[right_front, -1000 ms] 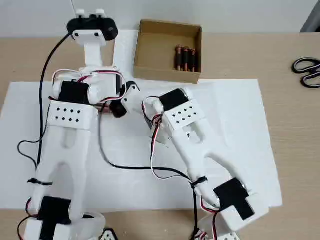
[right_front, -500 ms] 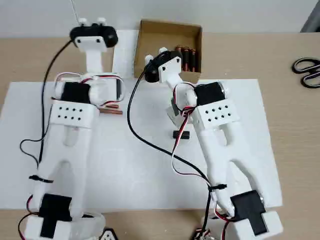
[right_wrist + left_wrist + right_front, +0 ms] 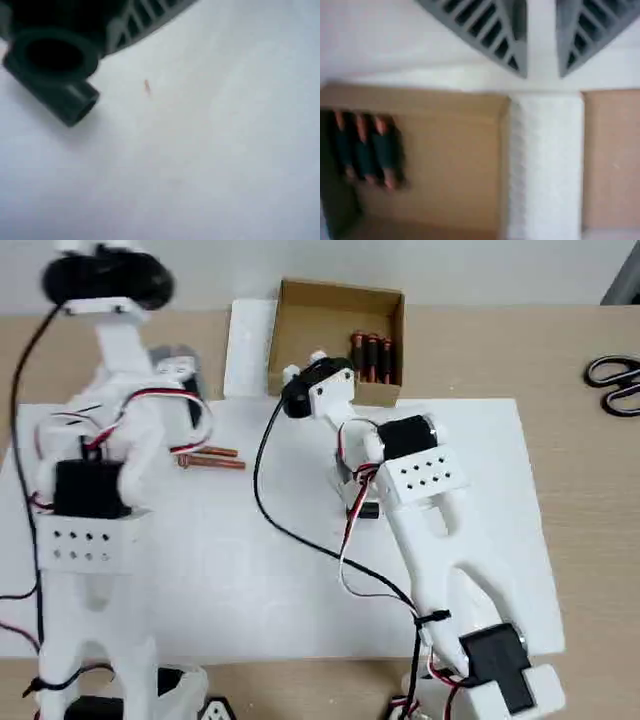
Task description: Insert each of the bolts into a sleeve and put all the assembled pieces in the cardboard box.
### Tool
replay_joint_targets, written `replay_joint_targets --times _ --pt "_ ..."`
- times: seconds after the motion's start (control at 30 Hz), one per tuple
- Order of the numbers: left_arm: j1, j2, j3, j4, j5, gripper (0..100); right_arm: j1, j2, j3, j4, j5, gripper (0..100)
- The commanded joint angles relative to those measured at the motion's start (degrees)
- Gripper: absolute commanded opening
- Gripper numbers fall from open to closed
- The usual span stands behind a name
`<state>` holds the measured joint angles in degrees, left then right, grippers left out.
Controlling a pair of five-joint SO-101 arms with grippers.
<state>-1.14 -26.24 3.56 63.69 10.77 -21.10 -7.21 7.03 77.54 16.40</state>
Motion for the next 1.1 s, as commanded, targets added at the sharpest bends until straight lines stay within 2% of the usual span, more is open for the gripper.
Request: replay_joint_targets --times 0.0,0.17,0.5,0.87,1.07 --pt "-5.9 -1.8 -0.8 -3.3 0.1 4 4.3 -2.7 -4.2 -0.8 -0.6 0.9" --pt "-8.4 -1.3 0.5 -2.3 0.1 4 8.8 -4.1 -5.6 -0.7 -1.1 0.8" --pt "-8.2 16.4 1.1 3.4 0.4 4 8.1 -19.1 -0.3 3.9 -2.2 0.6" --pt "-2.1 31.9 1.0 3.4 0.6 3 8.2 -30.6 15.5 3.6 -0.2 0.6" --pt "-2.1 32.7 1.0 3.5 9.7 3 8.2 -35.6 21.5 3.6 0.6 0.6"
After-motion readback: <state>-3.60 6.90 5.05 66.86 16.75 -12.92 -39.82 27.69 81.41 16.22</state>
